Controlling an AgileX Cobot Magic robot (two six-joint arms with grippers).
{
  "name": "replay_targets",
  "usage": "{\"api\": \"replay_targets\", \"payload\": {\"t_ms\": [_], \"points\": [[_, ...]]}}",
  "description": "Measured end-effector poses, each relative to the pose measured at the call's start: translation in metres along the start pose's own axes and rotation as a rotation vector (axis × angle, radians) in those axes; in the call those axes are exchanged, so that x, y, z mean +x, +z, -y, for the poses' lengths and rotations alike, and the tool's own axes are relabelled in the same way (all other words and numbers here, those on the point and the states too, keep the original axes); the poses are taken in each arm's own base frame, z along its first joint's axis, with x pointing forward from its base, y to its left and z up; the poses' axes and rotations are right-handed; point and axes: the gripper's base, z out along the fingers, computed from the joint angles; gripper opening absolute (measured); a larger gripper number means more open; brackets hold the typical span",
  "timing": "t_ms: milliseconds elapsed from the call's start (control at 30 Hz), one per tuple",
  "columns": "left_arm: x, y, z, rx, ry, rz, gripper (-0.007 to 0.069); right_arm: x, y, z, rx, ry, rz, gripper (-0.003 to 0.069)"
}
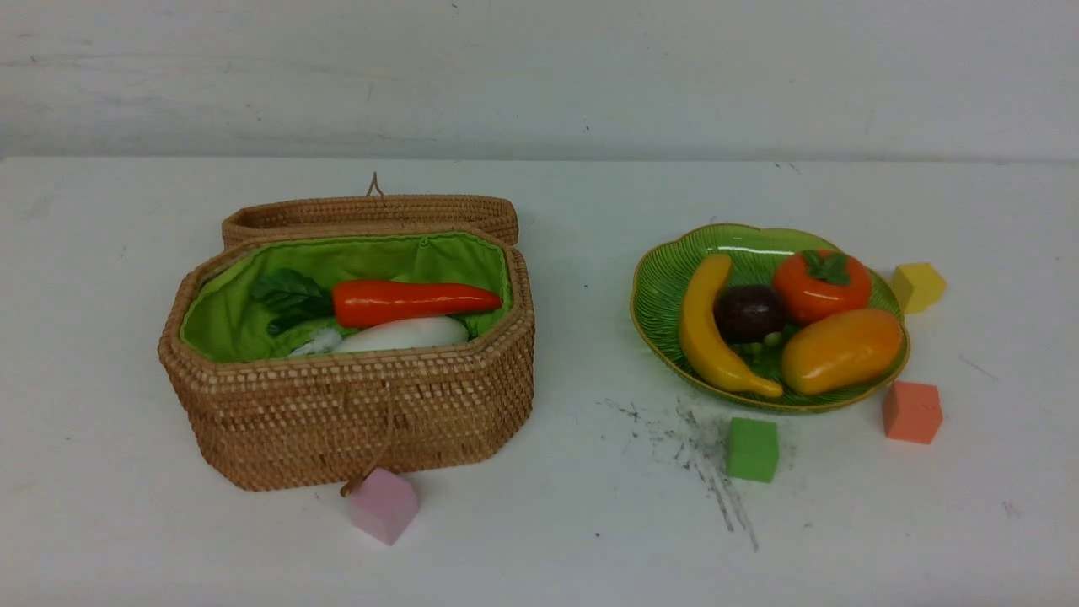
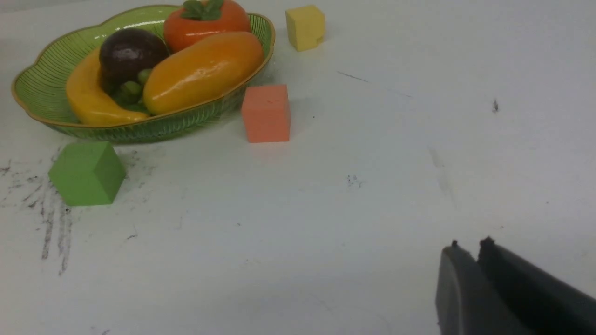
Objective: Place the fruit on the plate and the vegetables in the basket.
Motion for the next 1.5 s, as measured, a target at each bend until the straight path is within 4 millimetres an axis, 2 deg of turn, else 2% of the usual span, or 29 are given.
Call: {"api": "replay_targets", "payload": {"t_ms": [1500], "points": [[0.0, 0.0, 0.0, 0.0, 0.0, 0.0, 0.0239, 0.0, 0.0, 0.0, 0.0, 0.0, 0.0, 0.012]]}}
